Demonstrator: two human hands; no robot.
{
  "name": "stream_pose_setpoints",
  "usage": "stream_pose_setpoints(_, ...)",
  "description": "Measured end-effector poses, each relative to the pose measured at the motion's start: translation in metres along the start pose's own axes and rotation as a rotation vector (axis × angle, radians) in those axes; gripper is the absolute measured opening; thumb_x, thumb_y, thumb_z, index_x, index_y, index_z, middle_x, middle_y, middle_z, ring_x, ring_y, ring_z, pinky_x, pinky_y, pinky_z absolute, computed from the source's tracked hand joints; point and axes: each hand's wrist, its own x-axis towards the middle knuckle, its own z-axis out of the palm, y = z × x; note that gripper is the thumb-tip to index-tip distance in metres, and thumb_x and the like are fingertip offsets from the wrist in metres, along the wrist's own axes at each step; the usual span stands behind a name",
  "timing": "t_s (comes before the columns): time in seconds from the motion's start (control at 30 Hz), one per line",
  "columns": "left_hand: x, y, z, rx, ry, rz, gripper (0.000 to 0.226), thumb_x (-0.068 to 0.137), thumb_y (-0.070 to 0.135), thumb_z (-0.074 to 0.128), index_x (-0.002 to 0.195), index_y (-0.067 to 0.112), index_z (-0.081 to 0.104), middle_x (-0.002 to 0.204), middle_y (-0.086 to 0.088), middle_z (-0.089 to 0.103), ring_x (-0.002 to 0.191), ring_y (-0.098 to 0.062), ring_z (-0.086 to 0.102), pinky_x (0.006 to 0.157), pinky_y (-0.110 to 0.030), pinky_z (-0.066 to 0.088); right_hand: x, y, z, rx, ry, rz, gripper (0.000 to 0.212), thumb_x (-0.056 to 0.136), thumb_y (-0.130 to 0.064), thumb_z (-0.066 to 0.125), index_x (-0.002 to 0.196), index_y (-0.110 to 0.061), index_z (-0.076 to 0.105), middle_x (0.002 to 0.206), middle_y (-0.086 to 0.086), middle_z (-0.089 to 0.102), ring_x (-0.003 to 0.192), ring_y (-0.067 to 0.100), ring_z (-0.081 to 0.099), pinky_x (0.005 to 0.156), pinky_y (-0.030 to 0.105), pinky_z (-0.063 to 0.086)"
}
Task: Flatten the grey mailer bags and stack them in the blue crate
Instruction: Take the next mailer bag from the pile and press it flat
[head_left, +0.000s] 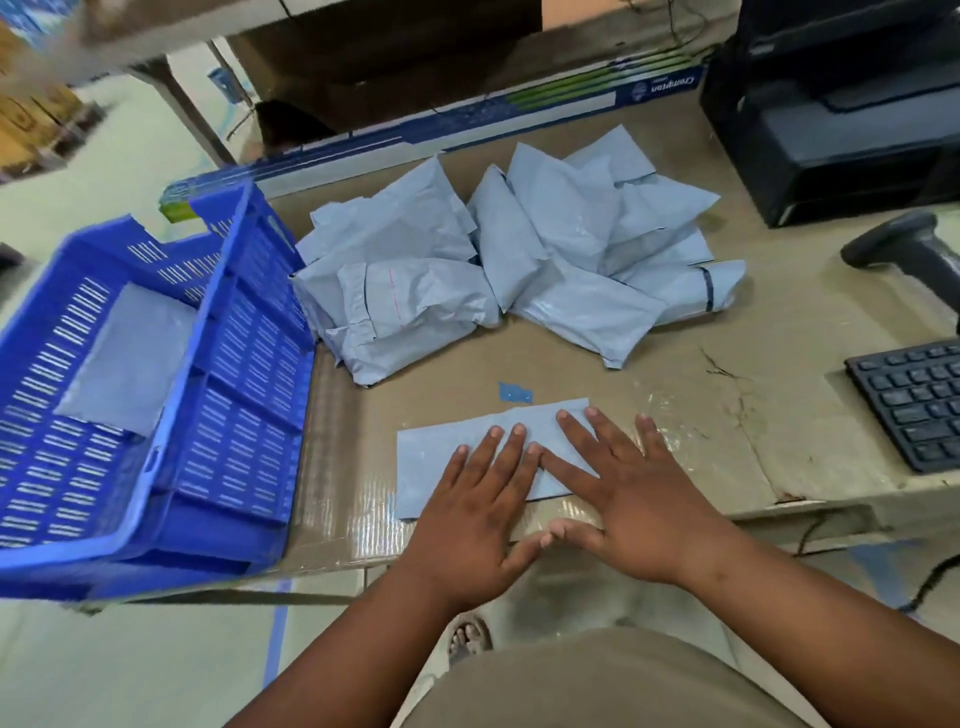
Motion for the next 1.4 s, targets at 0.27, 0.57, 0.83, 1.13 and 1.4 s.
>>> stream_pose_setpoints(0.27,0.023,-0.018,-0.013,-0.102,0.137,-0.099,0.066,0.108,0.036,0.035,0.166,0.008,0.026,0.176,-0.010,0.014,0.164,-0.024,0.006,0.130,-0.052,0.019,0.034,-0.022,-0.034,0.070,0.210,-0.067,0.060,0.105,-0.040,0.030,0.160,-0.017,0.040,0.172,0.011,0.026,0.159,0.031,0.024,0.129,0.056,0.019)
stream_pose_setpoints(0.57,0.023,-0.048,0.023,-0.077,0.085,-0.096,0.067,0.110,0.046,0.029,0.169,0.016,0.021,0.177,0.000,0.014,0.164,-0.018,0.003,0.130,-0.052,0.017,0.069,-0.038,0.003,0.022,0.089,-0.053,0.065,0.108,-0.056,0.027,0.166,-0.026,0.026,0.174,0.004,0.023,0.161,0.029,0.018,0.126,0.057,0.021)
stream_pose_setpoints(0.83,-0.032,-0.110,0.021,-0.029,-0.003,-0.288,0.077,0.106,0.065,0.005,0.170,0.023,0.006,0.178,0.005,-0.005,0.163,-0.013,-0.006,0.131,-0.052,0.013,0.029,0.010,0.002,-0.015,0.027,0.159,0.092,0.095,-0.084,0.000,0.169,-0.031,-0.002,0.177,-0.002,-0.014,0.162,0.017,-0.016,0.131,0.046,-0.004)
stream_pose_setpoints(1.13,0.007,-0.075,-0.030,-0.197,0.057,-0.084,0.082,0.104,0.068,0.006,0.170,0.019,0.006,0.177,0.002,-0.010,0.161,-0.011,-0.016,0.132,-0.039,-0.006,0.038,-0.004,-0.034,-0.002,0.101,0.256,0.085,0.099,-0.070,0.009,0.168,-0.021,0.015,0.177,0.011,-0.010,0.162,0.026,-0.015,0.132,0.049,-0.001)
stream_pose_setpoints(1.4,0.027,-0.048,0.014,-0.176,0.028,-0.004,0.081,0.107,0.065,0.007,0.170,0.013,0.004,0.178,-0.001,0.000,0.163,-0.013,-0.010,0.131,-0.051,0.004,0.068,-0.059,0.002,0.018,0.075,0.082,0.088,0.096,-0.049,0.047,0.169,-0.012,0.015,0.176,0.013,0.009,0.163,0.028,0.006,0.131,0.041,-0.004)
